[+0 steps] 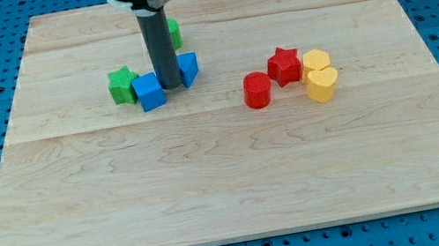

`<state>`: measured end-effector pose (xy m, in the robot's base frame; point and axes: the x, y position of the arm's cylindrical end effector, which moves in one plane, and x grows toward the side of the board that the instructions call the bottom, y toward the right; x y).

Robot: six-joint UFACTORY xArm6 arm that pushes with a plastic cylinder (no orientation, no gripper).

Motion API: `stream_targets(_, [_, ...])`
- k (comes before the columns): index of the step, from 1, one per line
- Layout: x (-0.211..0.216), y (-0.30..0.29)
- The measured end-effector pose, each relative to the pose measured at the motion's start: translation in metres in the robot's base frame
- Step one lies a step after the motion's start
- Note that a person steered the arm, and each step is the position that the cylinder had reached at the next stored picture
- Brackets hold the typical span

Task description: Move the blue cube closer to the blue triangle

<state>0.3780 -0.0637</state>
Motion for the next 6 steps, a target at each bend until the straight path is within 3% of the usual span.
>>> stream_targets(1, [0.015,0.000])
stream_targets(2, [0.077,-0.002])
stream_targets(3, [0.077,-0.056])
stream_targets(4, [0.032,-0.036])
stream_targets(6, [0.015,0.001])
